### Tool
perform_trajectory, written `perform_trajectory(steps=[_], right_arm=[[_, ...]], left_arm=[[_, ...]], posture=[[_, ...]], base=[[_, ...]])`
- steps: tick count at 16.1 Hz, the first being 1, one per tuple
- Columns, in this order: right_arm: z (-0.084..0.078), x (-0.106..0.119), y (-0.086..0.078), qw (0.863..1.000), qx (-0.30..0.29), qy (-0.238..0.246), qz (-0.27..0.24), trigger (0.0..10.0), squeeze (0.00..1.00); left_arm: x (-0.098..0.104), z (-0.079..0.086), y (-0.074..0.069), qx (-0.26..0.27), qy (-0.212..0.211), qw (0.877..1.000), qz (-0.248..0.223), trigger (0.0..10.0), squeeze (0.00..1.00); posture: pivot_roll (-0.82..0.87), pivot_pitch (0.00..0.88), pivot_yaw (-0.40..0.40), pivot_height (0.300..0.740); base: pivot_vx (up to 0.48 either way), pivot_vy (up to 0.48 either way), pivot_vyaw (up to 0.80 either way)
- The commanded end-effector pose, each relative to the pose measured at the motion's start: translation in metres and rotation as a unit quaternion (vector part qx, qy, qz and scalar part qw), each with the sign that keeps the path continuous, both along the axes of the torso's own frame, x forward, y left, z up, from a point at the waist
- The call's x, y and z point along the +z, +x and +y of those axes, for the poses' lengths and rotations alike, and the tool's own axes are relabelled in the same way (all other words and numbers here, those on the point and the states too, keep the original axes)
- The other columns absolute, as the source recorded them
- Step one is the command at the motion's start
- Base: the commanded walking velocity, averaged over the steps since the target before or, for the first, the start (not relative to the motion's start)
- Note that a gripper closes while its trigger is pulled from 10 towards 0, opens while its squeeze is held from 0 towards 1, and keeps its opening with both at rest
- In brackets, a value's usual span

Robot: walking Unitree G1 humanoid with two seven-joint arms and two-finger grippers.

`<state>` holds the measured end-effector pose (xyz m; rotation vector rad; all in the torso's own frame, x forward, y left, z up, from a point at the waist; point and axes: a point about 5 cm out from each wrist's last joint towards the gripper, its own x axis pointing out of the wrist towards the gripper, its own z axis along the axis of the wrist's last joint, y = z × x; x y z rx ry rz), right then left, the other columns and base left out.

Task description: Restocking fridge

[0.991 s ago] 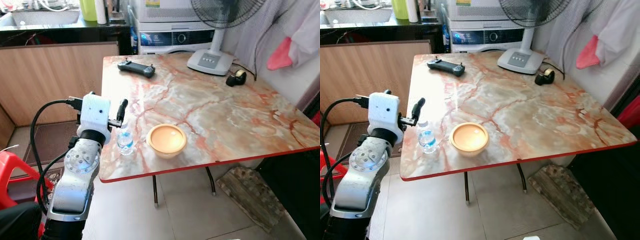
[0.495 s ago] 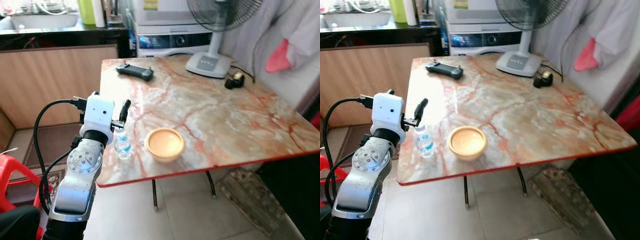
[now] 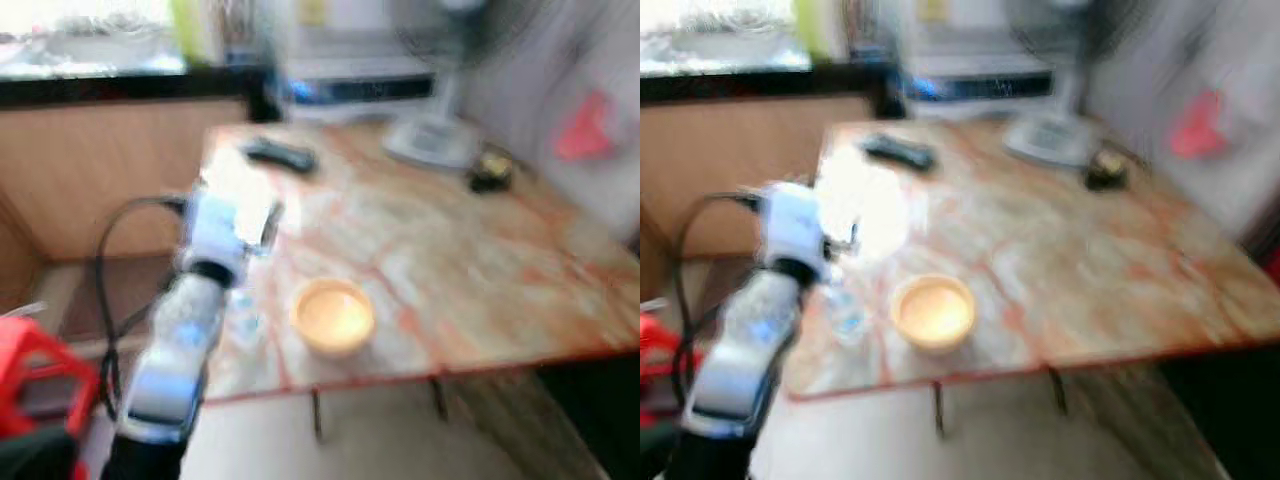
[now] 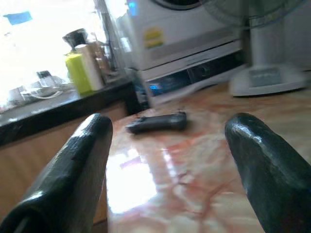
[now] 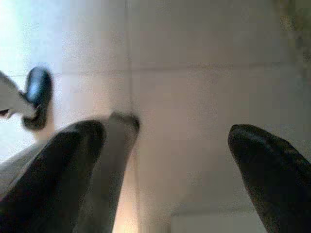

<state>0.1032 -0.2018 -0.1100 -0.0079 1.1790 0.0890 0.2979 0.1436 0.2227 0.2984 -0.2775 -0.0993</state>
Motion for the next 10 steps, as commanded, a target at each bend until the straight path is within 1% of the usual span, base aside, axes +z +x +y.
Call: perform_trajectory(steps=[1, 2, 5, 6, 7, 8, 9, 10], right_arm=[[0.01, 0.002, 0.012, 1.0, 0.006, 0.012, -0.019, 10.0, 0.0], [0.01, 0.002, 0.012, 1.0, 0.007, 0.012, -0.019, 10.0, 0.0], [0.01, 0.002, 0.012, 1.0, 0.01, 0.009, -0.019, 10.0, 0.0], [0.009, 0.002, 0.012, 1.0, 0.012, 0.007, -0.02, 10.0, 0.0], [0.009, 0.002, 0.012, 1.0, 0.011, 0.007, -0.019, 10.0, 0.0], [0.01, 0.002, 0.012, 1.0, 0.011, 0.007, -0.02, 10.0, 0.0], [0.01, 0.002, 0.013, 1.0, 0.011, 0.008, -0.02, 10.0, 0.0], [0.01, 0.002, 0.013, 1.0, 0.011, 0.008, -0.02, 10.0, 0.0]], left_arm=[[0.0, 0.007, -0.001, 0.012, 0.006, 1.0, -0.003, 10.0, 0.0], [-0.001, 0.004, -0.002, 0.0, 0.007, 1.0, -0.005, 10.0, 0.0], [-0.001, 0.001, -0.002, -0.01, -0.001, 1.0, -0.002, 10.0, 0.0], [0.0, -0.001, -0.003, -0.028, -0.03, 0.999, 0.01, 10.0, 0.0], [0.005, -0.002, -0.004, -0.05, -0.074, 0.996, 0.023, 10.0, 0.0], [0.008, -0.001, -0.004, -0.063, -0.081, 0.994, 0.034, 10.0, 0.0], [0.011, 0.0, -0.004, -0.065, -0.067, 0.995, 0.035, 10.0, 0.0], [0.019, 0.005, -0.004, -0.051, -0.051, 0.996, 0.043, 10.0, 0.0]], posture=[[0.17, 0.0, -0.069, 0.74], [0.17, 0.0, -0.068, 0.74], [0.18, 0.0, -0.071, 0.74], [0.18, 0.0, -0.071, 0.74], [0.18, 0.0, -0.071, 0.74], [0.18, 0.0, -0.07, 0.74], [0.18, 0.0, -0.07, 0.74], [0.18, 0.0, -0.072, 0.74]], base=[[0.0, 0.0, 0.0], [0.0, 0.0, 0.0], [0.0, 0.0, 0.0], [0.0, 0.0, 0.0], [0.0, 0.0, 0.0], [0.0, 0.0, 0.0], [0.0, 0.0, 0.0], [0.0, 0.0, 0.0]])
